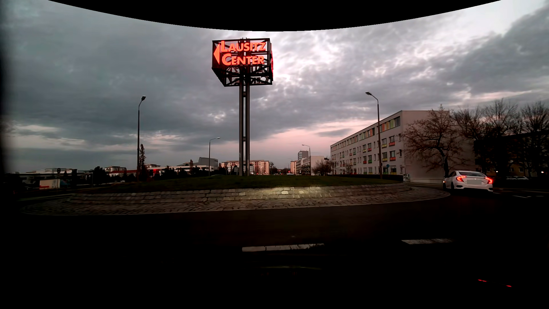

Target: Follow the waypoints while adhering to traffic rules and regulations

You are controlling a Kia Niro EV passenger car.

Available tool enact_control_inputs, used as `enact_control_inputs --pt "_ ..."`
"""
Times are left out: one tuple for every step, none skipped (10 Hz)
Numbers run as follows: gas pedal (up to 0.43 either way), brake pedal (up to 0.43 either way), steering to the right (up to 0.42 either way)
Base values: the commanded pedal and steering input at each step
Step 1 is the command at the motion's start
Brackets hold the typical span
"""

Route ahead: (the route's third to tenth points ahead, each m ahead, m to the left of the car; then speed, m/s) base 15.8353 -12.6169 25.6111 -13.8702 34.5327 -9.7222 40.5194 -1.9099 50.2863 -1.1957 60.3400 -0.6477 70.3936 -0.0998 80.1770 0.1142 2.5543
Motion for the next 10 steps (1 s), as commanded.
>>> enact_control_inputs --pt "0.000 0.317 0.114" --pt "0.000 0.323 0.130" --pt "0.000 0.323 0.143" --pt "0.000 0.317 0.156" --pt "0.000 0.317 0.173" --pt "0.000 0.311 0.190" --pt "0.000 0.305 0.204" --pt "0.000 0.268 0.221" --pt "0.000 0.232 0.237" --pt "0.000 0.232 0.248"
